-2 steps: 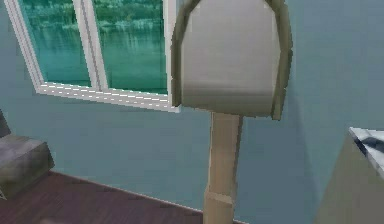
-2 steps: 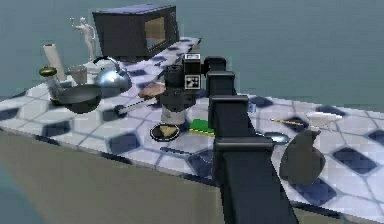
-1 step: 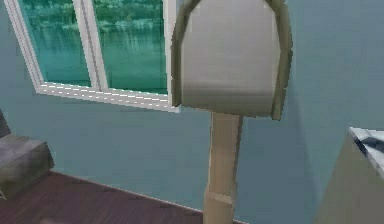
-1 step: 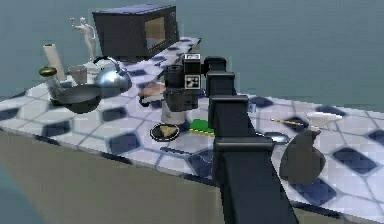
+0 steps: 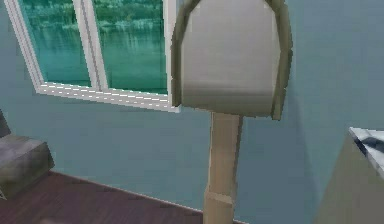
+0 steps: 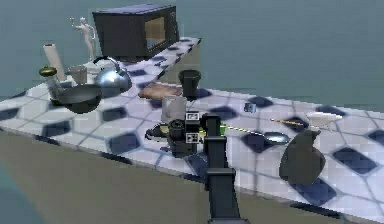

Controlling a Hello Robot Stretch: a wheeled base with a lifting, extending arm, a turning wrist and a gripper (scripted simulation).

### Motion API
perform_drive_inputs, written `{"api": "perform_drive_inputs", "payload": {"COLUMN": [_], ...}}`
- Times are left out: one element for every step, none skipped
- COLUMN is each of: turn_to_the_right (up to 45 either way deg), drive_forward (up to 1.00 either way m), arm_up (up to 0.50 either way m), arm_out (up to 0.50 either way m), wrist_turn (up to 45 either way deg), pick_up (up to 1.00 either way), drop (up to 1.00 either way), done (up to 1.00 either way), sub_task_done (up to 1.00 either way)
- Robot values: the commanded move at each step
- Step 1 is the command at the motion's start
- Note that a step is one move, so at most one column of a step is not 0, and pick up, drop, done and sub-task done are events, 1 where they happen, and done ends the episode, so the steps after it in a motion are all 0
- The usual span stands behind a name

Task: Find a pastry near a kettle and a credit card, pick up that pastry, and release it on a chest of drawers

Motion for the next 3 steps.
{"api": "perform_drive_inputs", "payload": {"turn_to_the_right": [0.0,0.0,0.0], "drive_forward": [0.0,0.0,0.0], "arm_up": [0.0,0.1,0.04], "arm_out": [0.0,0.0,0.0], "wrist_turn": [0.0,0.0,0.0], "pick_up": [1.0,0.0,0.0], "drop": [0.0,0.0,0.0], "done": [0.0,0.0,0.0], "sub_task_done": [0.0,0.0,0.0]}}
